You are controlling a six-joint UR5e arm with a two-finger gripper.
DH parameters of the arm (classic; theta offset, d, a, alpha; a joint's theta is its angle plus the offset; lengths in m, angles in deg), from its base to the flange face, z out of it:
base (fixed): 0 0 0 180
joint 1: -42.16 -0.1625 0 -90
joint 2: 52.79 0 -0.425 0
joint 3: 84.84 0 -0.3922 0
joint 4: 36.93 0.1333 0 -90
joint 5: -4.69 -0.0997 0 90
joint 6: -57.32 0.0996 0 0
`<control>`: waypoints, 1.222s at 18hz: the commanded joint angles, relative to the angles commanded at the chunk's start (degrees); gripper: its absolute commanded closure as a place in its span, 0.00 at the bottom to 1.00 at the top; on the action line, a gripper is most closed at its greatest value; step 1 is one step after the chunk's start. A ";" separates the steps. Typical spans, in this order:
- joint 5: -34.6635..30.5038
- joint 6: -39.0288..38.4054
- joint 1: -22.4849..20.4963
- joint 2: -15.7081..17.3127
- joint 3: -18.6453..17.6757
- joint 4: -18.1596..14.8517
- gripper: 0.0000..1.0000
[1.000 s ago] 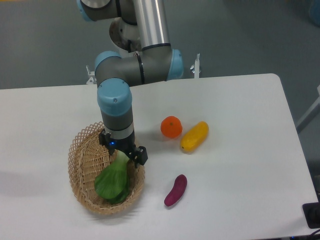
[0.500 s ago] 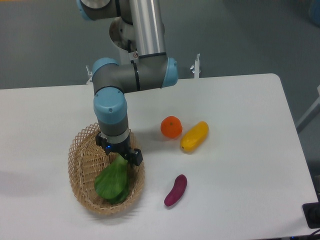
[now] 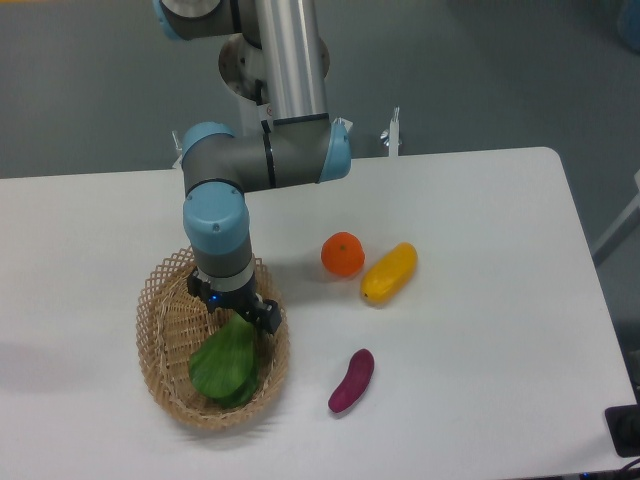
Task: Pick up the green vegetable from the basket
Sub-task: 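Close the gripper on the bok choy stem inside the basket, then lift the bok choy out of the basket and carry it beside the pepper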
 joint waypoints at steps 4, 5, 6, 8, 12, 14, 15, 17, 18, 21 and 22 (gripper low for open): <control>0.00 0.18 0.00 0.26 0.44 0.00 0.58; 0.00 0.18 0.00 0.35 0.61 -0.09 0.61; 0.00 0.18 -0.09 0.35 0.62 0.00 0.61; 0.00 0.18 -0.09 0.53 0.62 0.00 0.67; 0.09 0.27 -0.09 0.97 0.79 0.00 0.68; 0.26 0.88 -0.26 1.93 1.05 -0.17 0.67; 0.35 1.40 -0.52 2.72 1.49 -0.26 0.67; 0.53 2.28 -1.23 4.04 2.54 -0.79 0.67; 0.53 2.63 -1.67 4.48 2.81 -1.05 0.67; 0.79 4.82 -3.24 6.15 3.77 -1.40 0.67; 1.14 5.71 -4.12 6.76 4.39 -1.49 0.67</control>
